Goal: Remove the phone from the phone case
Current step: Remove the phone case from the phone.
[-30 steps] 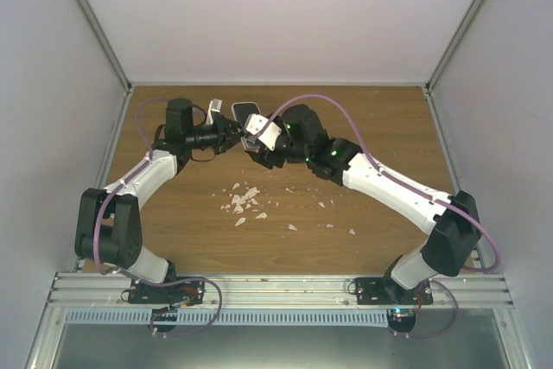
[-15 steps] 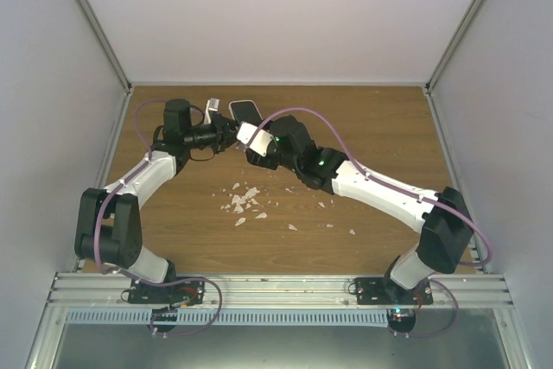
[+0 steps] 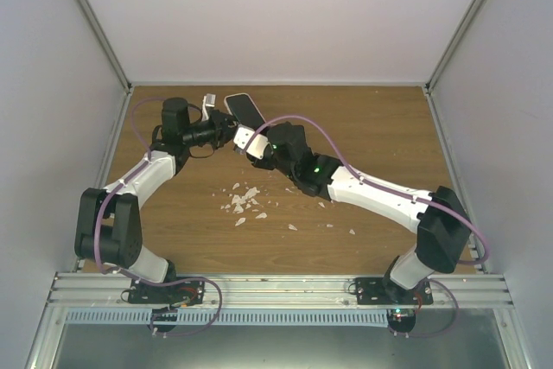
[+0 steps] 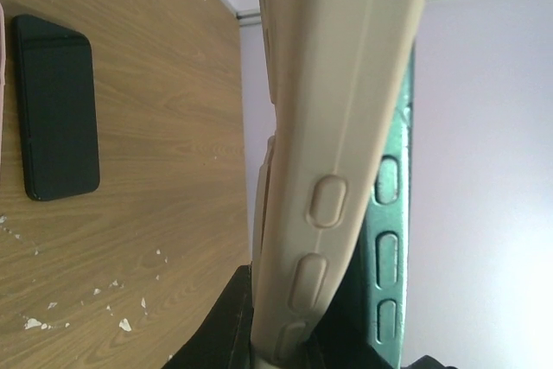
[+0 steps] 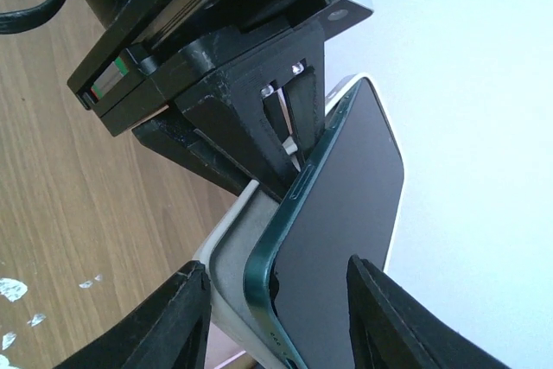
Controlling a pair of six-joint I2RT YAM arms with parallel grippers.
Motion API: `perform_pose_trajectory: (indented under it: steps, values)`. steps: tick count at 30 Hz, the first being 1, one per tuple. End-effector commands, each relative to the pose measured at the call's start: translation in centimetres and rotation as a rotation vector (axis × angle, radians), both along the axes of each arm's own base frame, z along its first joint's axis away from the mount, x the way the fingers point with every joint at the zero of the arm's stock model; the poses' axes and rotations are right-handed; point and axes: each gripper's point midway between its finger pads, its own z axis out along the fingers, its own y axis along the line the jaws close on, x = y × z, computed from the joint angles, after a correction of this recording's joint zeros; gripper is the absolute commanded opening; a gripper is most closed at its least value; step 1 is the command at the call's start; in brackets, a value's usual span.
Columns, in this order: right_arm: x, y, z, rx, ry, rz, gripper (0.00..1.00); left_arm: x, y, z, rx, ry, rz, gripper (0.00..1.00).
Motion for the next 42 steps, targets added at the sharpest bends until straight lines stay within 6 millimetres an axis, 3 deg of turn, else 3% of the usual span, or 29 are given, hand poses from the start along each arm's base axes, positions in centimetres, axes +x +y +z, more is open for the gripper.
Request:
perform_pose_trajectory:
  steps: [1, 8, 15, 28, 33, 36, 40, 42]
  values:
    - [3.3, -2.9, 3.7, 0.060, -0.146, -0.191, 0.44, -2.4, -1.2, 1.5, -0.044, -0.050, -0.128, 0.00]
    - [3.1, -3.1, 4.7, 0.070, -0.154, -0.196, 0.41, -2.2, -1.2, 0.9, -0.036, -0.044, -0.128, 0.00]
    - [3.4, -3.8, 5.1, 0.055, -0.203, -0.225, 0.28, -2.0, -1.3, 0.1, -0.041, -0.017, -0.128, 0.00]
    - [3.4, -4.2, 0.9, -0.045, -0.298, -0.218, 0.28, -2.4, -1.9, 0.3, -0.064, -0.010, -0.162, 0.00]
    - [3.7, -4.1, 1.0, -0.048, -0.347, -0.229, 0.27, -2.8, -2.2, 0.2, -0.066, -0.011, -0.178, 0.00]
    - [3.9, -4.0, 1.4, -0.043, -0.375, -0.231, 0.21, -2.9, -2.5, 0.2, -0.068, -0.010, -0.188, 0.00]
    - [4.0, -3.8, 1.9, -0.035, -0.375, -0.232, 0.02, -2.9, -2.5, 0.2, -0.068, -0.012, -0.191, 0.00]
    - [3.9, -3.8, 2.3, -0.024, -0.359, -0.233, 0.01, -2.8, -2.5, 0.0, -0.061, -0.009, -0.183, 0.00]
